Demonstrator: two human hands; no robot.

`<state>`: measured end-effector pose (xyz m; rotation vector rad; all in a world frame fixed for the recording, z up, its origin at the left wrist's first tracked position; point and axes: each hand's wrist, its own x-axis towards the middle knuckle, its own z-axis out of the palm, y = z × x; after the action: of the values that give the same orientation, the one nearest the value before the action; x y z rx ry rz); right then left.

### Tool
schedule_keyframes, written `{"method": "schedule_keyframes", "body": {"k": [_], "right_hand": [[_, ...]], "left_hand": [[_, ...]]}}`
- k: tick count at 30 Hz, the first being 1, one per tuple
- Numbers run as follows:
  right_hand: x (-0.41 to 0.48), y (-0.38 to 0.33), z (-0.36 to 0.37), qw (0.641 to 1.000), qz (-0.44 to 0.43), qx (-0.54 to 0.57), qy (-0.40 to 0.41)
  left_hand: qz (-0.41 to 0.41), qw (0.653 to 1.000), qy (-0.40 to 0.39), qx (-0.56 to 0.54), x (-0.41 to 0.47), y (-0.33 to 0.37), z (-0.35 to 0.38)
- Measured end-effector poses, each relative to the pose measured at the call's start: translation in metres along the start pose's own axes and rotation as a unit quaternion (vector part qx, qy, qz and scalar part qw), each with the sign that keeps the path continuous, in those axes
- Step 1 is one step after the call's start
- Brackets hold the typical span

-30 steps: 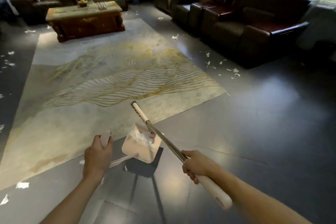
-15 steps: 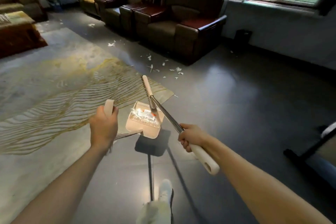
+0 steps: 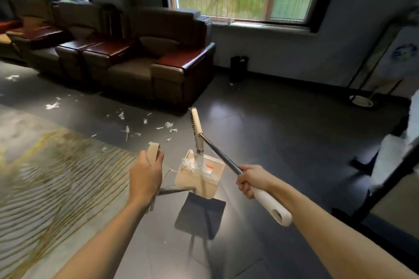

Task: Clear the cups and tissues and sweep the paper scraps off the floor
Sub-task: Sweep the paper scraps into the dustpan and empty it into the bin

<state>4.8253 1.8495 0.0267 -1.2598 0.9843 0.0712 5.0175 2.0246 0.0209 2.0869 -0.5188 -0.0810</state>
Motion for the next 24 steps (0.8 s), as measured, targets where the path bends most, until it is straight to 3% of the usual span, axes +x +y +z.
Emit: {"method": "schedule_keyframes", "body": {"k": [9,15,20,24], "right_hand": [[0.169,-0.140,-0.136,0.990,-0.045,-0.042,0.126],[0.275,-0.242,-0.222,0.989,-0.057,0.001,0.137],[0.352,-0.308,-0.280,0.988,-0.052,0.038,0.142],[0.434,-0.364,-0.331,0.982,-0.056,0.098,0.149]], "left_hand": [[0.060,0.997,-0.040,0.002,0.213,0.079,0.166],[0.066,0.997,-0.031,0.005,0.345,0.135,0.267],[0.212,0.971,-0.007,0.108,0.449,0.176,0.344],[0.244,0.956,-0.007,0.160,0.552,0.196,0.415]]}}
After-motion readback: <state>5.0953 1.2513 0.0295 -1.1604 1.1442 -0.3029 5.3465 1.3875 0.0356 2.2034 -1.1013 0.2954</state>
